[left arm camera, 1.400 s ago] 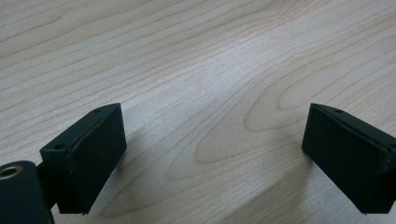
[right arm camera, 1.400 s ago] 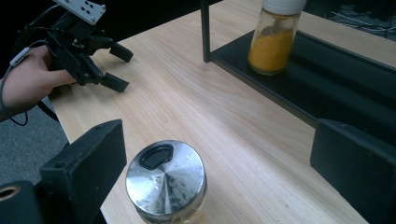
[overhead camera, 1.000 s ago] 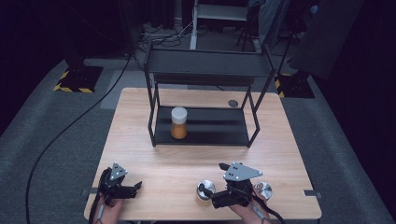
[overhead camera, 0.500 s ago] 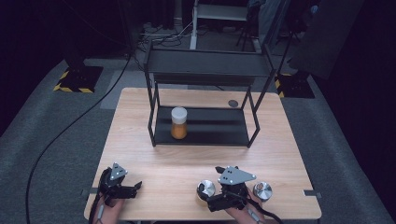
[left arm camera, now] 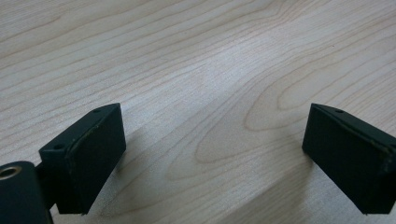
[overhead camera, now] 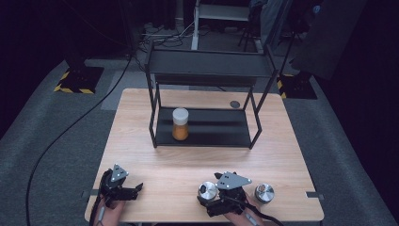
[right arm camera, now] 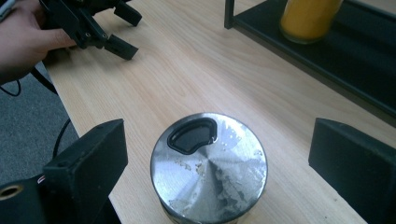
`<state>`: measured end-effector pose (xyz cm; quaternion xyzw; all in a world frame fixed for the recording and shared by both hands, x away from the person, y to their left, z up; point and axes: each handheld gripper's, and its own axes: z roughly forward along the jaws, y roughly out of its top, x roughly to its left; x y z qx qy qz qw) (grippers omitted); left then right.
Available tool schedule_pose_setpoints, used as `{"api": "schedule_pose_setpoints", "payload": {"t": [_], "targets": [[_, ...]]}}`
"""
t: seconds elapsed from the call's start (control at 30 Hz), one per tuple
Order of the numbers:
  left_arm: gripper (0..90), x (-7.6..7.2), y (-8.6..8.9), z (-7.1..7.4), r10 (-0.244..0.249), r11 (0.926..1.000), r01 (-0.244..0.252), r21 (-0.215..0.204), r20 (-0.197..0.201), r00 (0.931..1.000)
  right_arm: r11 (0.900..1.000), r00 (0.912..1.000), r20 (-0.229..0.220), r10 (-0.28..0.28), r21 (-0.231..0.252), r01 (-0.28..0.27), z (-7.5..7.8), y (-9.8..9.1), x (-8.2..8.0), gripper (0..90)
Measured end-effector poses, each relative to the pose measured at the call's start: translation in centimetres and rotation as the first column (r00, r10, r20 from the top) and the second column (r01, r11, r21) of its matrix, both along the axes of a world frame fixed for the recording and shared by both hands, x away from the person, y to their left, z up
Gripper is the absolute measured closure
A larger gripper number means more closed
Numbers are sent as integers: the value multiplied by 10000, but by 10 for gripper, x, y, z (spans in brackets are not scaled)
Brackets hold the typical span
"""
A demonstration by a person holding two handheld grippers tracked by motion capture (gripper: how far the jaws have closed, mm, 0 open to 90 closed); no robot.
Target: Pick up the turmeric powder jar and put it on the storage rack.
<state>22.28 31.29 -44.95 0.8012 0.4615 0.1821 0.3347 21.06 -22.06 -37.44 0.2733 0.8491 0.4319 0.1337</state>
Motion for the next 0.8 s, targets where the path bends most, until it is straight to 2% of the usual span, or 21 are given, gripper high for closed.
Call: {"api": "schedule_pose_setpoints", "payload": {"t": [0.43,0.8], "targets": [[62,0,0,0,0,10000,0,0,-2,10000,9993,9989,-445,121,-359,-137,-12,7,7,79],[60,0,0,0,-9,10000,9,4,-8,10000,9973,9978,-621,210,-693,-253,-19,12,11,128]]}}
